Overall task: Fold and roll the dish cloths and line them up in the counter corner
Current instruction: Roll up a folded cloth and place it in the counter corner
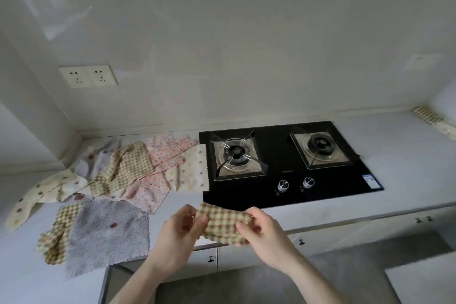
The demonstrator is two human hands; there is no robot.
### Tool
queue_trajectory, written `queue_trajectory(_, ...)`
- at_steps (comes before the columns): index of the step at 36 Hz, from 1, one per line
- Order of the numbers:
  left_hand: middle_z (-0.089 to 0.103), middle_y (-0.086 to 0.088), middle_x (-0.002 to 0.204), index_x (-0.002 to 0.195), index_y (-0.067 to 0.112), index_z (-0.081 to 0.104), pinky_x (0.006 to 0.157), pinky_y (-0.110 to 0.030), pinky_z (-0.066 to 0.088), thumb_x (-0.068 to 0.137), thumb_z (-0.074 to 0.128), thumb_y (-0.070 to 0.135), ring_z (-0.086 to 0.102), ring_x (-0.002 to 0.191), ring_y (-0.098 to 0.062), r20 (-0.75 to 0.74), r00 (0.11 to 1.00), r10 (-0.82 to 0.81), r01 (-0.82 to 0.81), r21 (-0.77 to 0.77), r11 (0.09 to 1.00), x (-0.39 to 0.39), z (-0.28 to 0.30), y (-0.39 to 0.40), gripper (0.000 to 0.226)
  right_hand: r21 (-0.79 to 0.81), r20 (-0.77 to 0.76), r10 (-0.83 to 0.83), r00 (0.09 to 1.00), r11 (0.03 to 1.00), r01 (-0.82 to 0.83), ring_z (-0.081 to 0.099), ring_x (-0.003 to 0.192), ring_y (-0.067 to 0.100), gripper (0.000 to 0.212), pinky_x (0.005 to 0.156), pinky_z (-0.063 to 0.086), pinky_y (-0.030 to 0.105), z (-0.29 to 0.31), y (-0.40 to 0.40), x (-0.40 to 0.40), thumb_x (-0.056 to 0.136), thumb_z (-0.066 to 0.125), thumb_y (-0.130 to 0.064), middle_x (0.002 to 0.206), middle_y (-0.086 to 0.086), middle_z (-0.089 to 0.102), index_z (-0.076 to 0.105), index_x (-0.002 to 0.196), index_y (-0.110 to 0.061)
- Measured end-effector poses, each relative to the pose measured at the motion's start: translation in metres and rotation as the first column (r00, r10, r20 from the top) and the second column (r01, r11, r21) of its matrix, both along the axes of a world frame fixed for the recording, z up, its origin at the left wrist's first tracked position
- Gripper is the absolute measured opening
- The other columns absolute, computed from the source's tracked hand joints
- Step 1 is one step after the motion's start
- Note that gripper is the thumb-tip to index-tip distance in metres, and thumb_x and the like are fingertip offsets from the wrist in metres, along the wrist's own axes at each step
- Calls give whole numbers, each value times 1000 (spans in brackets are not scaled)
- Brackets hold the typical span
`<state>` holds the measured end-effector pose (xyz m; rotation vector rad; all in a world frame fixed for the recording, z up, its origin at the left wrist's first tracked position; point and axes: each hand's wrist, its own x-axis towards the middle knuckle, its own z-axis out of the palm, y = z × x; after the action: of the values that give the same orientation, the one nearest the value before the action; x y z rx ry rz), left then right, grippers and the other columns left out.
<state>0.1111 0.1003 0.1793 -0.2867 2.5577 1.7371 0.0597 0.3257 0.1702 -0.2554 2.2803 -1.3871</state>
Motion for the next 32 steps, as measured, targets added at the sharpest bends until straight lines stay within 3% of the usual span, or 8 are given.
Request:
queue_trajectory(4,61,-11,68,84,14,57,59,-32,43,99,61,30,49,61,-11,-7,993,-118,118,3,993,-31,14,34,23,4,-37,-112,993,994,112,73,88,9,7,83,60,40,18,38,-7,97,62,-36,97,-6,75,63,102,-31)
queue_trajectory(9,76,-1,84,91,17,62,78,-36,59,101,60,19,72,80,-18,-9,969,-245,245,17,969,-68,25,89,10,34,-70,-239,968,970,242,70,91,1,16,85,59,33,31,98,-18,97,63,-37,101,-10,73,62,110,-28)
queue_trajectory(12,76,-1,84,92,14,63,70,-21,56,100,61,16,73,78,-13,-52,960,-276,276,1,961,-84,37,132,9,13,-85,-294,952,955,296,70,93,0,19,85,60,32,34,139,-27,96,64,-36,104,-11,72,61,113,-28)
queue_trajectory(14,76,1,83,92,13,64,69,-19,55,100,61,17,72,76,-10,-72,949,-307,306,-26,952,-95,44,164,10,7,-98,-335,937,941,337,69,93,-2,20,84,60,29,36,169,-32,95,66,-37,104,-12,72,62,113,-29)
queue_trajectory(20,76,4,83,92,15,66,71,-21,57,99,63,24,72,77,-8,-62,920,-387,381,-89,920,-129,52,279,12,-6,-95,-424,901,905,426,70,94,0,19,86,60,29,36,287,-41,91,72,-34,102,-14,73,64,108,-33)
queue_trajectory(25,76,4,82,88,18,67,78,-37,61,97,66,29,73,79,-12,-23,900,-434,429,-114,896,-152,47,373,14,51,-92,-462,882,882,468,71,92,4,23,88,59,35,30,389,-54,86,75,-34,99,-12,74,69,108,-28)
queue_trajectory(32,73,6,70,79,19,65,76,-39,59,96,68,31,68,67,-8,38,923,-384,384,-176,906,-179,41,462,21,46,-41,-482,875,874,483,72,82,5,9,82,59,33,29,477,-86,88,73,-23,89,-10,76,71,96,-23)
